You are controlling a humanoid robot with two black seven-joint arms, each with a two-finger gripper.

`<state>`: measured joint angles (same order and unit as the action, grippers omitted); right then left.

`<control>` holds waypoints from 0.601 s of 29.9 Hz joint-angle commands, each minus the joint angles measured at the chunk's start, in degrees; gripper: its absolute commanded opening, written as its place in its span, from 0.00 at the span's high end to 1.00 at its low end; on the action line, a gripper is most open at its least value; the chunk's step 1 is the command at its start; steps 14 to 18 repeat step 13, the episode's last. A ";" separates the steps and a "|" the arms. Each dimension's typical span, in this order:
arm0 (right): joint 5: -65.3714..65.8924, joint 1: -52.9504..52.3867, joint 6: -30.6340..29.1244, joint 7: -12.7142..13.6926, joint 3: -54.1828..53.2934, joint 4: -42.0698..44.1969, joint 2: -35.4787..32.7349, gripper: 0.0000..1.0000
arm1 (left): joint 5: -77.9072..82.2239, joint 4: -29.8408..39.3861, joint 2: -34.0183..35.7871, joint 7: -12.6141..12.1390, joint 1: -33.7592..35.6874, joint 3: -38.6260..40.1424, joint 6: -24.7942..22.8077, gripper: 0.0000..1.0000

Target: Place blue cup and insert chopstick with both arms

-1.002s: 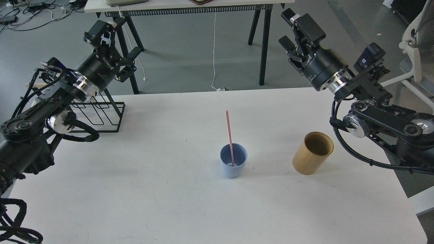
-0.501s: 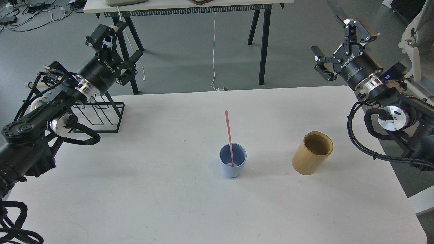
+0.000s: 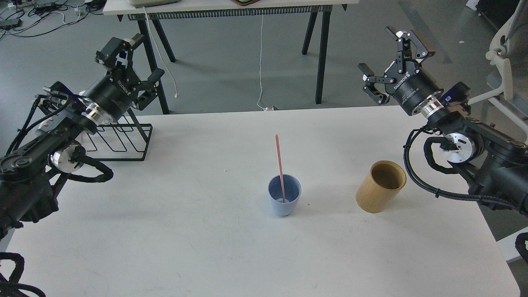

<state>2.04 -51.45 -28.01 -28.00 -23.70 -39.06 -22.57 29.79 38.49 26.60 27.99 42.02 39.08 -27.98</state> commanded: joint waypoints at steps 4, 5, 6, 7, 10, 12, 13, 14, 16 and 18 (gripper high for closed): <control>-0.11 -0.23 0.01 0.00 -1.43 0.30 4.11 0.01 | 0.00 -0.09 0.29 0.01 -0.80 1.00 -0.02 0.01; -0.11 -0.14 0.01 0.00 -2.13 0.30 4.20 0.01 | 0.00 -0.09 0.29 0.01 -0.80 1.09 -0.02 0.01; -0.28 -0.06 0.01 0.00 -3.09 0.30 4.20 0.01 | 0.00 -0.09 0.21 0.01 -0.80 1.26 -0.02 0.01; -0.37 0.21 0.01 0.00 -4.23 0.38 4.29 0.01 | 0.00 0.00 0.21 0.01 -0.80 1.44 -0.02 0.01; -0.46 0.12 0.01 0.00 -5.47 0.82 4.73 0.01 | 0.00 0.00 0.12 0.01 -0.80 1.79 -0.02 0.01; -0.46 -0.14 0.01 0.00 -4.95 1.17 6.30 0.01 | 0.00 0.00 0.12 0.01 -0.80 1.79 -0.02 0.01; -0.37 -0.23 0.01 0.00 -4.51 1.26 7.01 0.01 | 0.00 0.00 0.20 0.01 -0.80 1.79 -0.02 0.01; -0.37 -0.23 0.01 0.00 -4.51 1.26 7.01 0.01 | 0.00 0.00 0.20 0.01 -0.80 1.79 -0.02 0.01; -0.37 -0.23 0.01 0.00 -4.51 1.26 7.01 0.01 | 0.00 0.00 0.20 0.01 -0.80 1.79 -0.02 0.01; -0.37 -0.23 0.01 0.00 -4.51 1.26 7.01 0.01 | 0.00 0.00 0.20 0.01 -0.80 1.79 -0.02 0.01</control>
